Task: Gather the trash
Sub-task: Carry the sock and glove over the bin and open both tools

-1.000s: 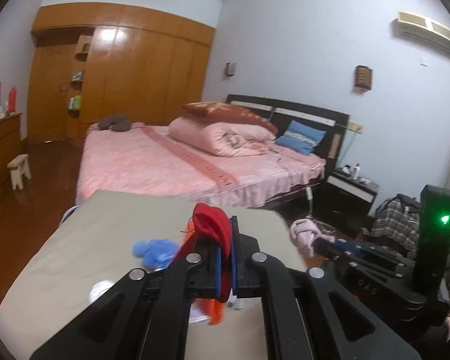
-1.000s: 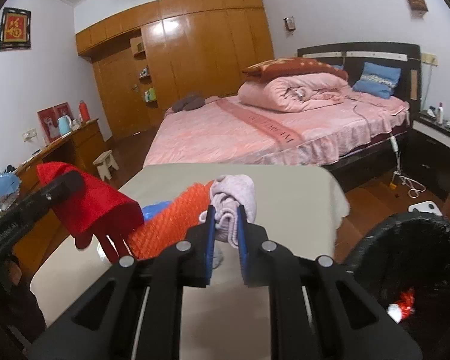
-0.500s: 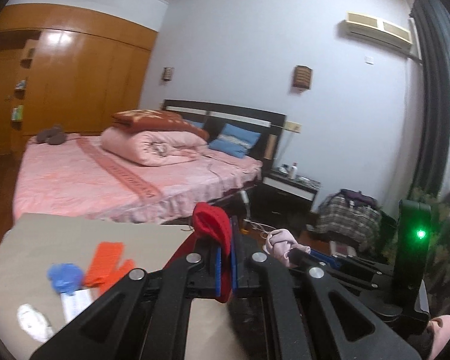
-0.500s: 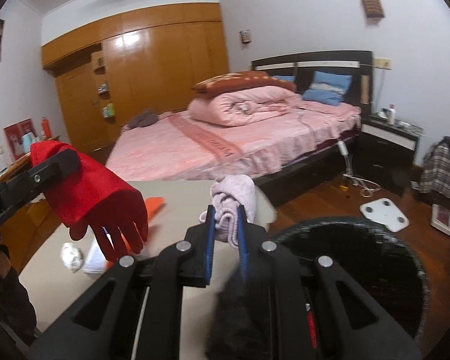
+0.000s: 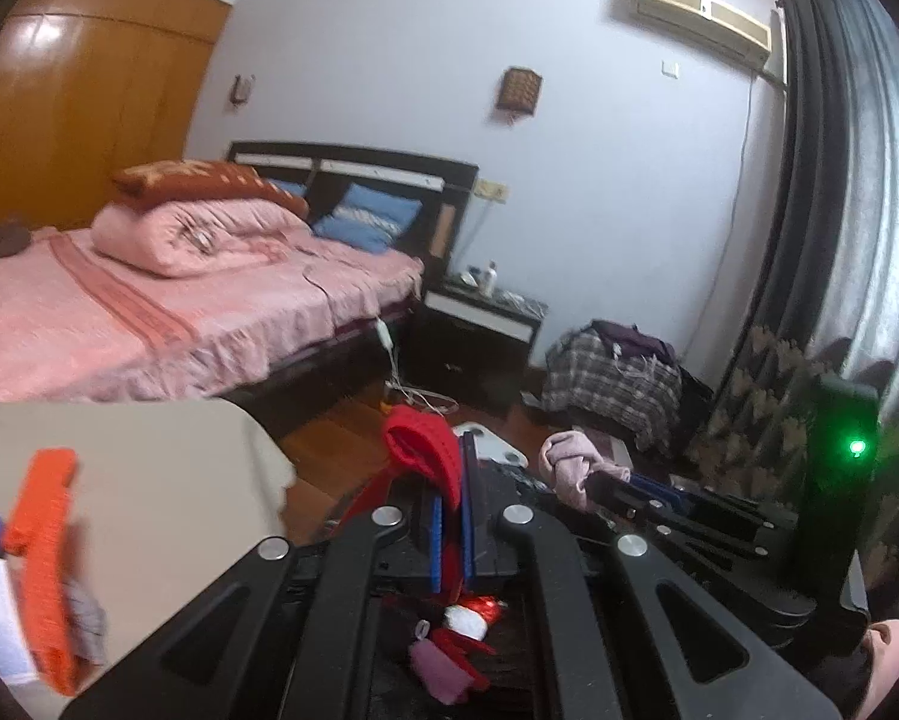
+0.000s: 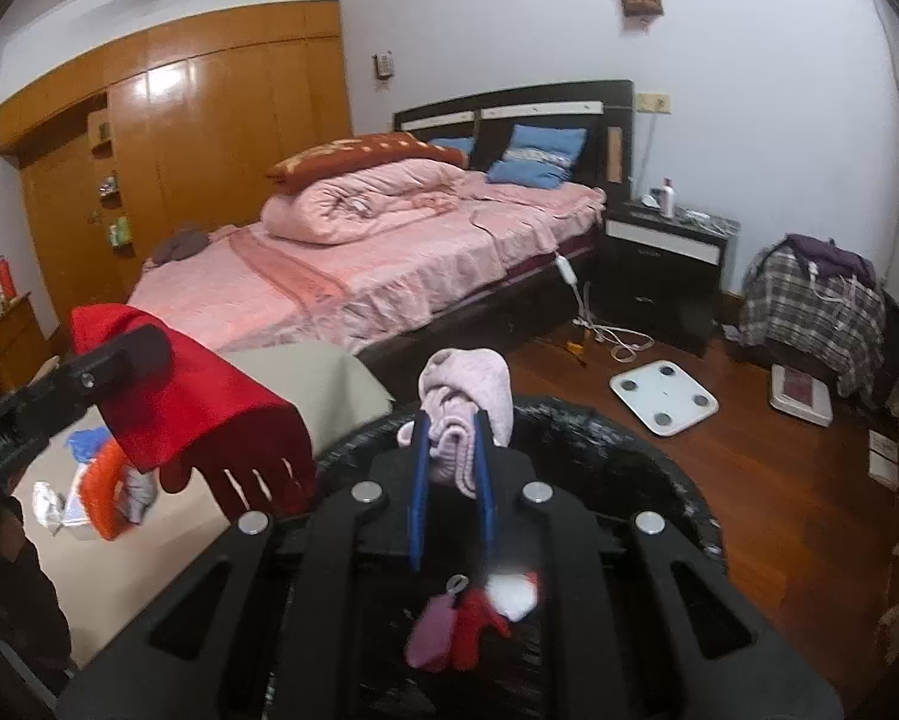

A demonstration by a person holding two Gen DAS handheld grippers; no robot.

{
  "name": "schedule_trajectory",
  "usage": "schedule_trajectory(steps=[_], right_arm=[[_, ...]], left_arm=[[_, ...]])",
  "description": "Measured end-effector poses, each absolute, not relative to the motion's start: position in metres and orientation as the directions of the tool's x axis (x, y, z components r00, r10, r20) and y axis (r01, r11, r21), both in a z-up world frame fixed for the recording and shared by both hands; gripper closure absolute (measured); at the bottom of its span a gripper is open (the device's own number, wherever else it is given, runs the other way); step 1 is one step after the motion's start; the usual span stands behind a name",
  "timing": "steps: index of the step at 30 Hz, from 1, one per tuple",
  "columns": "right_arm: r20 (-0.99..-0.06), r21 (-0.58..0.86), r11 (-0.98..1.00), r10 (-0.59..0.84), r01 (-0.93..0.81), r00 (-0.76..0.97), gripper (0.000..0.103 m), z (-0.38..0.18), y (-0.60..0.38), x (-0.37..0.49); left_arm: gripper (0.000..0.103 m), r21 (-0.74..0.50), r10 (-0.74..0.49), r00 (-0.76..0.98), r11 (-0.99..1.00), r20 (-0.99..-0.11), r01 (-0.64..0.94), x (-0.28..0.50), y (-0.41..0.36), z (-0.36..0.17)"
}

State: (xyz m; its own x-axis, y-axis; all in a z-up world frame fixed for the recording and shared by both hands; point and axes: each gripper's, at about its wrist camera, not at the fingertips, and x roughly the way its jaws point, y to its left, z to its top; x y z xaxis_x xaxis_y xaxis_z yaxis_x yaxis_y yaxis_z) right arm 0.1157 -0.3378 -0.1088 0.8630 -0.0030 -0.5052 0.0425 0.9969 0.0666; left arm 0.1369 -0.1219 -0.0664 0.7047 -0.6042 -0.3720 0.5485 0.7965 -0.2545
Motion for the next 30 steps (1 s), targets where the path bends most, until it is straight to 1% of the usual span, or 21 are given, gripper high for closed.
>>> schedule_trajectory(steps=[6,9,11,12,13,14,15,16,17,18,19,20,22,26,28,30], right_arm=[[-0.537,0.064,0.994,-0.038,0.086,0.843,0.089,-0.131,-0.359,0.113],[-0.554,0.068,0.993,-0.045,0.099,0.832,0.086,-0.141,-0.364,0.116],[-0.564,0.063,0.993,-0.050,0.103,0.824,0.082,-0.146,-0.364,0.118],[-0.566,0.061,0.992,-0.054,0.107,0.822,0.074,-0.146,-0.364,0.118],[-0.569,0.059,0.992,-0.061,0.114,0.820,0.065,-0.149,-0.365,0.118],[-0.569,0.060,0.991,-0.062,0.116,0.820,0.061,-0.148,-0.364,0.118],[-0.567,0.059,0.991,-0.066,0.121,0.821,0.055,-0.150,-0.364,0.117],[-0.567,0.057,0.991,-0.070,0.124,0.821,0.049,-0.150,-0.363,0.116],[-0.566,0.057,0.991,-0.070,0.124,0.822,0.044,-0.150,-0.362,0.115],[-0.564,0.055,0.991,-0.073,0.125,0.823,0.036,-0.149,-0.361,0.115],[-0.559,0.049,0.991,-0.079,0.128,0.825,0.029,-0.149,-0.360,0.113],[-0.555,0.044,0.991,-0.084,0.130,0.828,0.026,-0.148,-0.358,0.113],[-0.546,0.040,0.991,-0.085,0.128,0.833,0.013,-0.146,-0.352,0.111],[-0.538,0.038,0.994,-0.070,0.107,0.840,0.007,-0.140,-0.335,0.114],[-0.537,0.047,0.995,-0.051,0.090,0.842,0.007,-0.139,-0.323,0.115],[-0.534,0.064,0.996,-0.019,0.063,0.845,0.007,-0.138,-0.307,0.118]], left_arm=[[0.098,-0.254,-0.620,0.642,0.779,-0.451,0.574,0.150,-0.153,-0.095],[0.098,-0.268,-0.621,0.607,0.775,-0.497,0.573,0.157,-0.159,-0.110],[0.097,-0.269,-0.615,0.591,0.776,-0.522,0.570,0.160,-0.160,-0.119],[0.093,-0.272,-0.614,0.581,0.776,-0.535,0.570,0.161,-0.160,-0.123],[0.084,-0.267,-0.607,0.575,0.779,-0.548,0.567,0.162,-0.158,-0.128],[0.078,-0.259,-0.598,0.572,0.783,-0.562,0.565,0.161,-0.156,-0.133],[0.068,-0.254,-0.590,0.572,0.788,-0.569,0.561,0.160,-0.153,-0.136],[0.062,-0.250,-0.586,0.572,0.791,-0.575,0.558,0.160,-0.149,-0.139],[0.060,-0.244,-0.578,0.570,0.795,-0.584,0.556,0.159,-0.146,-0.142],[0.057,-0.237,-0.569,0.571,0.800,-0.592,0.552,0.157,-0.140,-0.146],[0.055,-0.232,-0.562,0.573,0.805,-0.597,0.547,0.155,-0.136,-0.147],[0.053,-0.227,-0.553,0.578,0.810,-0.600,0.540,0.153,-0.131,-0.149],[0.049,-0.212,-0.527,0.603,0.831,-0.599,0.515,0.148,-0.115,-0.149],[0.041,-0.181,-0.447,0.685,0.886,-0.576,0.426,0.137,-0.073,-0.145],[0.035,-0.161,-0.400,0.723,0.912,-0.564,0.378,0.132,-0.054,-0.142],[0.033,-0.143,-0.349,0.755,0.934,-0.556,0.327,0.128,-0.034,-0.140]])
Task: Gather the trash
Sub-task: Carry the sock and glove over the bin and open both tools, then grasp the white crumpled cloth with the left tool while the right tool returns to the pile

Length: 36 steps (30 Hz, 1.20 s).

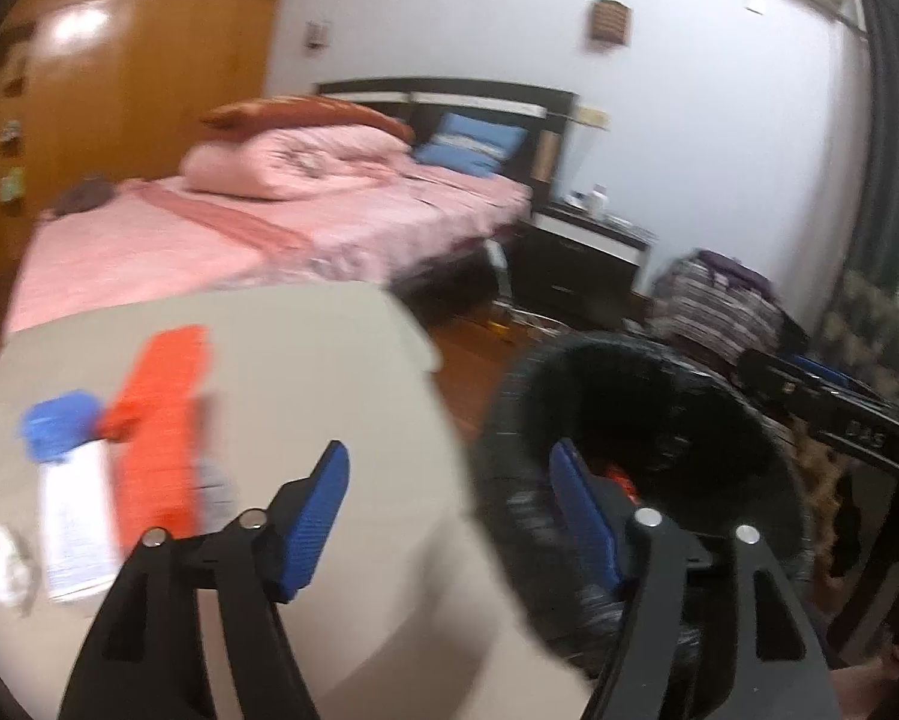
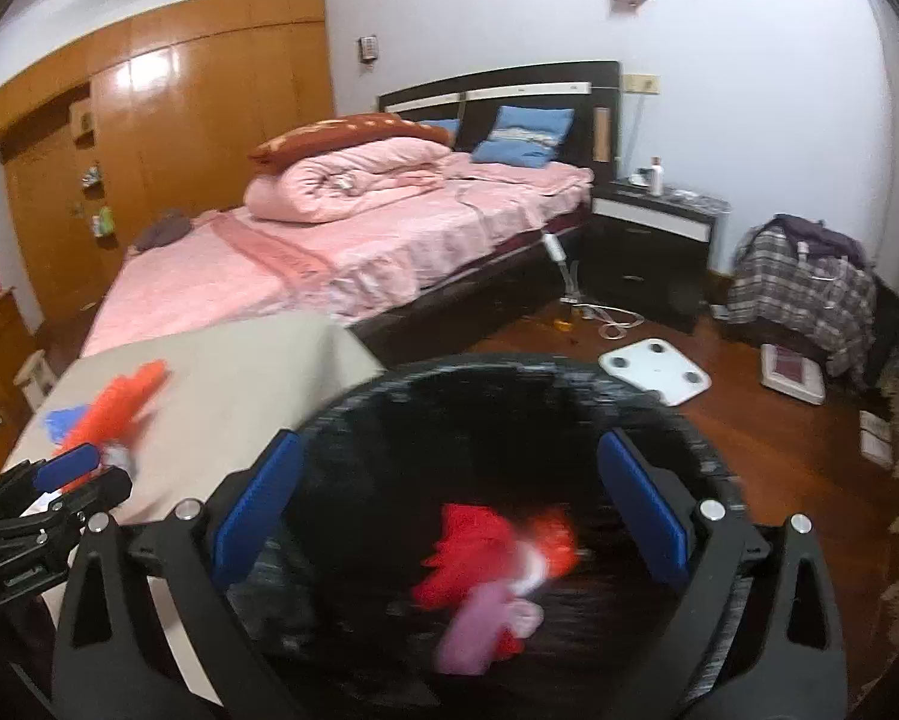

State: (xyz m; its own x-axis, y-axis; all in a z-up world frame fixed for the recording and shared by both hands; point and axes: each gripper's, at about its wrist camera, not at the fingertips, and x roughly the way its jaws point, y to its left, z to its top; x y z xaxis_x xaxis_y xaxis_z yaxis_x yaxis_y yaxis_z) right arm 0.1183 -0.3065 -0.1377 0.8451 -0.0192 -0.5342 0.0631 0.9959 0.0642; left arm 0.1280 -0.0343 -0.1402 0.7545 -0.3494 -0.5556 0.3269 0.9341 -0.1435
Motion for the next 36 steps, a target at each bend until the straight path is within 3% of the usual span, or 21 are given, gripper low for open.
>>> schedule_trajectory(steps=[16,23,36], right_arm=[[-0.549,0.087,0.968,0.245,-0.237,0.799,0.007,-0.145,-0.135,0.155],[-0.573,0.063,0.958,0.264,-0.279,0.776,0.007,-0.163,-0.094,0.164],[-0.584,0.068,0.959,0.261,-0.274,0.769,0.007,-0.175,-0.084,0.167]], left_arm=[[0.030,-0.023,0.085,0.822,0.993,-0.564,-0.118,0.103,0.137,-0.157],[0.030,-0.017,0.147,0.781,0.980,-0.607,-0.198,0.099,0.178,-0.174],[0.030,-0.041,0.143,0.730,0.973,-0.668,-0.229,0.110,0.199,-0.190]])
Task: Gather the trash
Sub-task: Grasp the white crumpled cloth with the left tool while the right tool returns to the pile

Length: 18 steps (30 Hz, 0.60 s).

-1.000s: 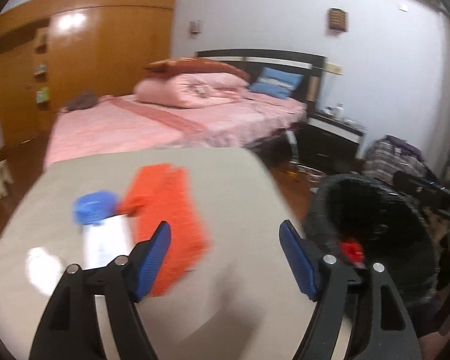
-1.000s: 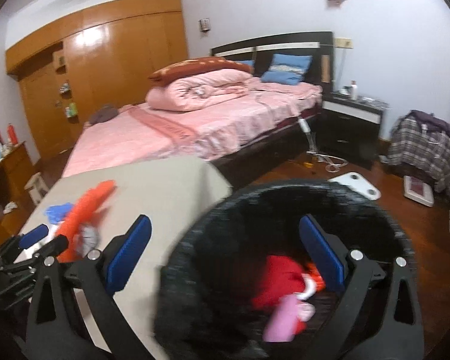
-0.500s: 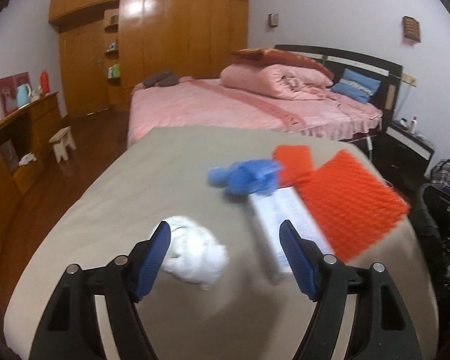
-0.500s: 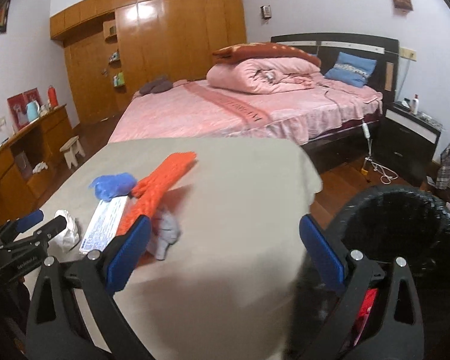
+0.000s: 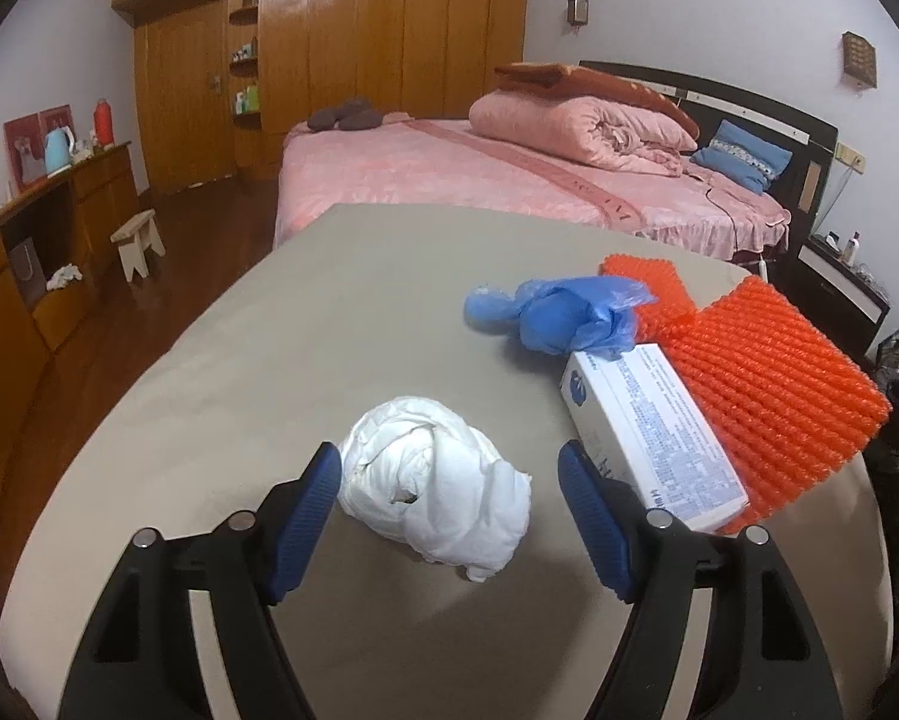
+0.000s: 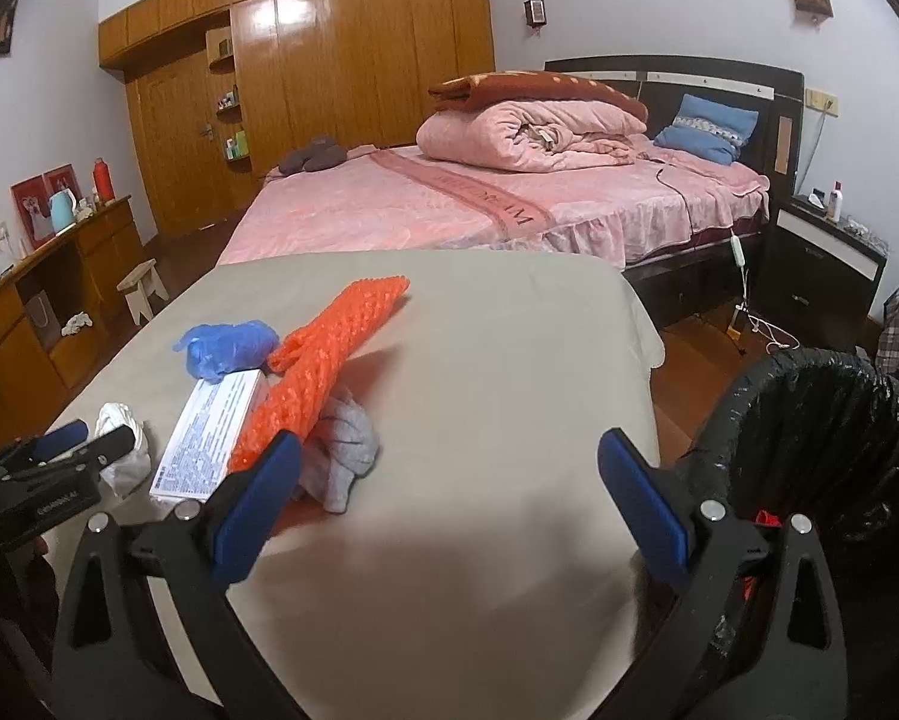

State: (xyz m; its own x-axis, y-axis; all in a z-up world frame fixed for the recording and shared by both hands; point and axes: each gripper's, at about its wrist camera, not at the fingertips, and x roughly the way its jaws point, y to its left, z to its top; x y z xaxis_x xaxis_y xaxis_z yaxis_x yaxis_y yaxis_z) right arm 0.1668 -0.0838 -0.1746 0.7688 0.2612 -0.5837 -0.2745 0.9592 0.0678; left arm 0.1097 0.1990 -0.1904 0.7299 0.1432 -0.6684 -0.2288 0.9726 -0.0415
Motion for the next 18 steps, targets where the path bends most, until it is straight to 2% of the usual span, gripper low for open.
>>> schedule_trajectory(steps=[3,5,7,10,12,13,14,18], right_arm=[[-0.576,0.073,0.957,0.270,-0.281,0.771,0.007,-0.171,-0.083,0.167],[-0.573,0.074,0.954,0.279,-0.290,0.771,0.007,-0.168,-0.083,0.165],[-0.571,0.072,0.949,0.292,-0.308,0.767,0.007,-0.166,-0.078,0.165],[-0.576,0.068,0.941,0.309,-0.332,0.757,0.007,-0.165,-0.071,0.165],[-0.582,0.067,0.935,0.320,-0.348,0.748,0.007,-0.166,-0.065,0.165],[-0.583,0.070,0.933,0.326,-0.353,0.744,0.007,-0.166,-0.064,0.164],[-0.583,0.072,0.931,0.329,-0.357,0.743,0.007,-0.165,-0.064,0.164],[-0.575,0.075,0.928,0.339,-0.365,0.744,0.007,-0.159,-0.063,0.160]], left_arm=[[0.031,-0.048,0.128,0.713,0.974,-0.689,-0.222,0.114,0.201,-0.195],[0.042,-0.053,0.117,0.703,0.975,-0.702,-0.216,0.116,0.201,-0.198],[0.058,-0.057,0.116,0.700,0.974,-0.705,-0.219,0.116,0.201,-0.198],[0.074,-0.075,0.108,0.710,0.972,-0.696,-0.221,0.114,0.203,-0.197],[0.080,-0.074,0.109,0.716,0.973,-0.689,-0.220,0.113,0.203,-0.195],[0.089,-0.074,0.108,0.722,0.974,-0.683,-0.216,0.112,0.202,-0.194],[0.094,-0.077,0.099,0.729,0.976,-0.677,-0.205,0.111,0.201,-0.192],[0.094,-0.080,0.089,0.741,0.979,-0.665,-0.190,0.108,0.196,-0.187]])
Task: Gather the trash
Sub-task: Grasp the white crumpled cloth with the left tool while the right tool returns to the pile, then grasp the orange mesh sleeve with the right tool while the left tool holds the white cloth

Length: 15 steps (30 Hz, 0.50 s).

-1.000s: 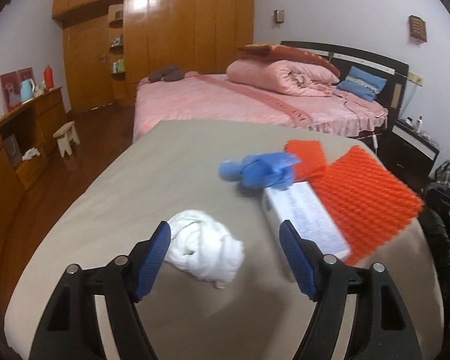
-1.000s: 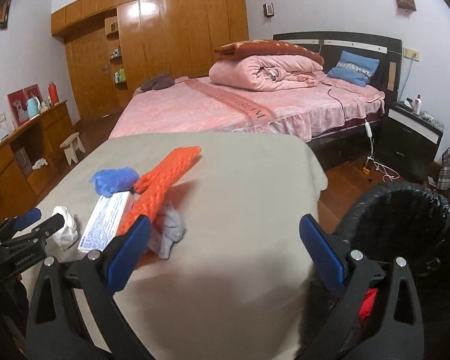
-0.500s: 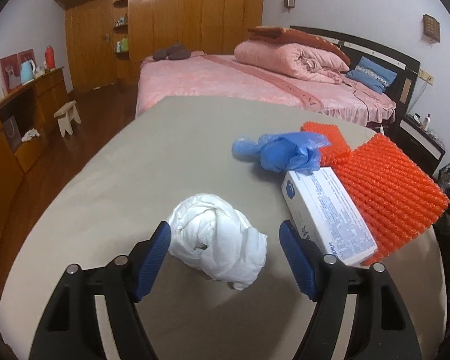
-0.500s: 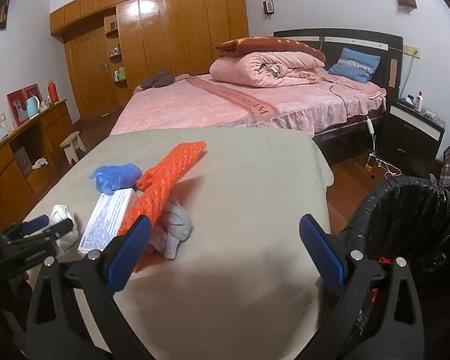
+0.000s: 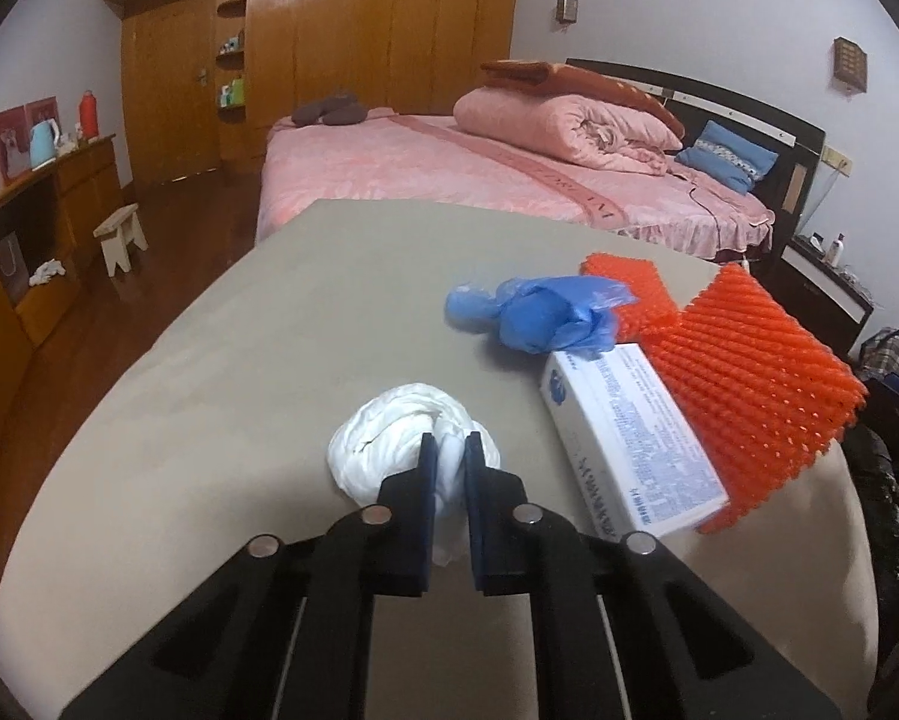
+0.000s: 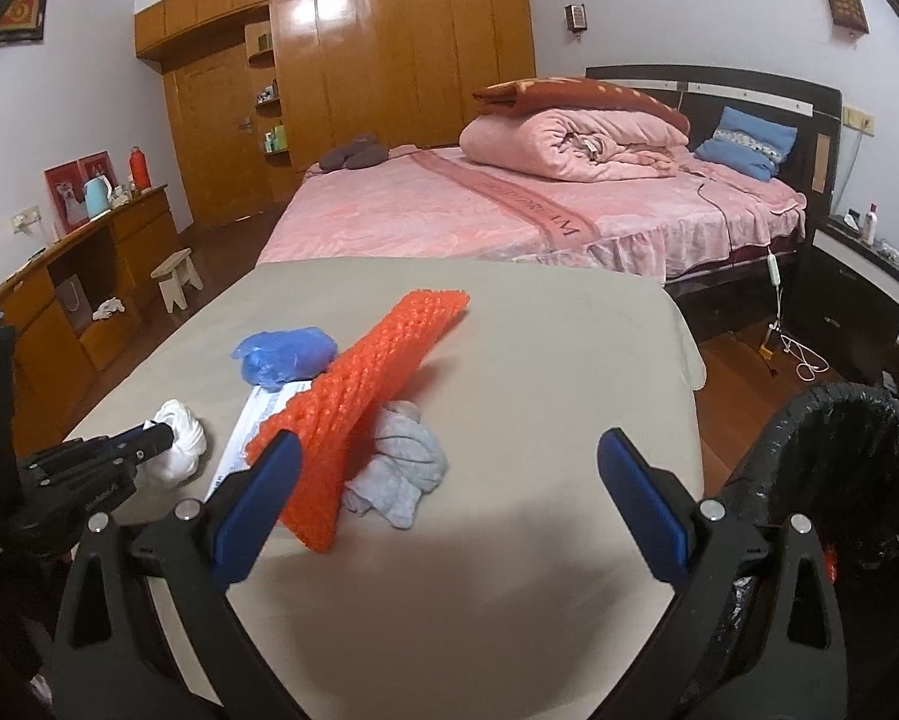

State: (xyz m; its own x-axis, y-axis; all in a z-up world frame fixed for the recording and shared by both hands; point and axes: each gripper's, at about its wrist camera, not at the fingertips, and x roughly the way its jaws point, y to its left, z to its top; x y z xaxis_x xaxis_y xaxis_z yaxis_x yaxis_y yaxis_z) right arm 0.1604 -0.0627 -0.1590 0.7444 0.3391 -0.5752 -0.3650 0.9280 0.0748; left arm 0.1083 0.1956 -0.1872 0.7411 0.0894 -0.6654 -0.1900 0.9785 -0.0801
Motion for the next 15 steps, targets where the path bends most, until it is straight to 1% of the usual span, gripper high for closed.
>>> schedule_trajectory(steps=[6,10,15], right_arm=[[-0.552,0.074,0.927,0.346,-0.369,0.759,0.007,-0.145,-0.069,0.151],[-0.554,0.084,0.925,0.352,-0.370,0.754,0.007,-0.142,-0.071,0.149],[-0.527,0.074,0.923,0.357,-0.377,0.771,0.007,-0.131,-0.072,0.140]], left_arm=[[0.094,-0.089,0.066,0.760,0.983,-0.647,-0.161,0.101,0.186,-0.180],[0.094,-0.091,0.058,0.764,0.984,-0.642,-0.151,0.099,0.183,-0.178],[0.094,-0.084,0.060,0.790,0.987,-0.610,-0.139,0.095,0.179,-0.167]])
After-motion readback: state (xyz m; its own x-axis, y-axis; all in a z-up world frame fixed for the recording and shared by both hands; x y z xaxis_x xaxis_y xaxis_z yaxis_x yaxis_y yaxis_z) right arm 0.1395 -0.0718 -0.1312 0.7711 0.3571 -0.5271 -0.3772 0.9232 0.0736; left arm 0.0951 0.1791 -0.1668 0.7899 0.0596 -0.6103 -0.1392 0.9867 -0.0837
